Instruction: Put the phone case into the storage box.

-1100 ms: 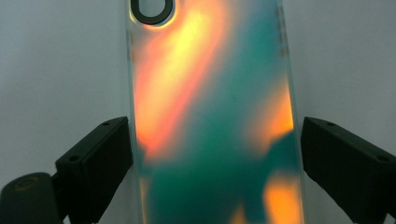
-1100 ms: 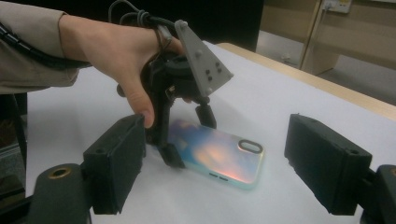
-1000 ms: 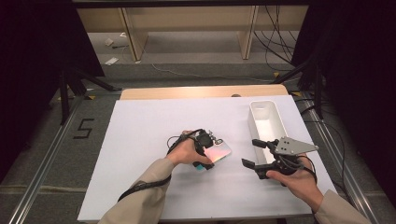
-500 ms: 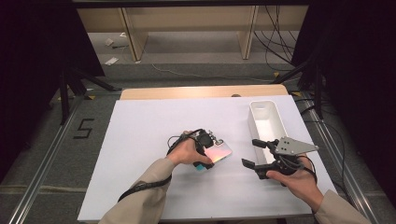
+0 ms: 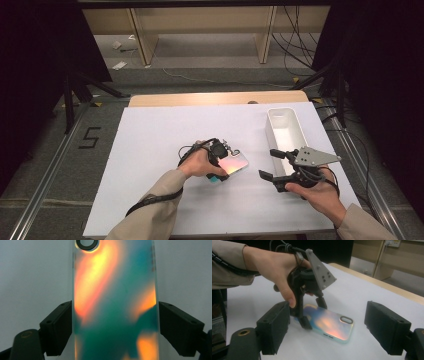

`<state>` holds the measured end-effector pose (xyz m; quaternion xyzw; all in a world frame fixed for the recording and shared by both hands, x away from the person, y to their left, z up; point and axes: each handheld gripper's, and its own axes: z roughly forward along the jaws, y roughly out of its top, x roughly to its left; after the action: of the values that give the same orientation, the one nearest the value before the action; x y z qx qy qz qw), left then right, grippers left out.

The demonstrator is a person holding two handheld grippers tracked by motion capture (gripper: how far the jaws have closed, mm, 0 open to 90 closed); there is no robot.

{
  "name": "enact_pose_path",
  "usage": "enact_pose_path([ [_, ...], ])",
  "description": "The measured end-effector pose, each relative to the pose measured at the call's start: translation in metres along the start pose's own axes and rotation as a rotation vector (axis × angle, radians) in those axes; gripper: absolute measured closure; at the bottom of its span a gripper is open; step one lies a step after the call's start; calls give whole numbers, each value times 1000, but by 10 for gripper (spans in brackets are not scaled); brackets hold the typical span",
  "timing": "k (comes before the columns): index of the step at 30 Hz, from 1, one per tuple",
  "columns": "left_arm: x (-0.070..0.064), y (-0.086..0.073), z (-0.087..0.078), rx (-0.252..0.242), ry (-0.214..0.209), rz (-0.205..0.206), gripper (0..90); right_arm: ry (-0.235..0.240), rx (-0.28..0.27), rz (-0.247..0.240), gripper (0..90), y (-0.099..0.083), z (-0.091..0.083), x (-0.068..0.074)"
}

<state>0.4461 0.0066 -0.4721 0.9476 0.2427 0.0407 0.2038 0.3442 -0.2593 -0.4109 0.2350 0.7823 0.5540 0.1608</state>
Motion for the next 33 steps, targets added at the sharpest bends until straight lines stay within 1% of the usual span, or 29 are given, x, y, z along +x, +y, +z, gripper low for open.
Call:
enact_pose_path([
  [5, 0, -1, 0, -9, 0, -6, 168, 1, -2, 3, 214, 0, 0, 0],
  [7, 0, -2, -1, -20, -1, -14, 168, 1, -2, 3, 214, 0, 0, 0],
  [11, 2, -5, -3, -34, -14, -29, 169, 0, -5, 2, 214, 0, 0, 0],
  [13, 2, -6, -4, -41, -15, -29, 169, 0, -2, 3, 214, 0, 0, 0],
  [20, 2, -7, -14, -108, 0, -35, 168, -7, -6, 3, 213, 0, 0, 0],
  [21, 2, -7, -14, -108, 0, -35, 168, -7, -6, 3, 213, 0, 0, 0],
  [22, 1, -7, -18, -126, 4, -43, 168, -8, -9, 4, 213, 1, -1, 0],
  [25, -1, -9, -23, -157, 11, -37, 168, -10, -7, 7, 212, 1, -1, -1],
  [26, -1, -9, -23, -157, 11, -37, 168, -10, -7, 7, 212, 1, -1, -1],
  [29, -2, -11, -28, -185, 17, -39, 168, -10, -6, 4, 212, 0, 0, 0],
  [30, -3, -13, -32, -203, 25, -37, 168, -9, -5, 4, 213, 0, 0, 0],
  [31, -3, -13, -32, -203, 25, -37, 168, -9, -5, 4, 213, 0, 0, 0],
  [32, -4, -15, -35, -232, 32, -45, 168, -11, -4, 5, 213, 1, 0, 0],
  [33, -4, -15, -35, -232, 32, -45, 168, -11, -4, 5, 213, 1, 0, 0],
])
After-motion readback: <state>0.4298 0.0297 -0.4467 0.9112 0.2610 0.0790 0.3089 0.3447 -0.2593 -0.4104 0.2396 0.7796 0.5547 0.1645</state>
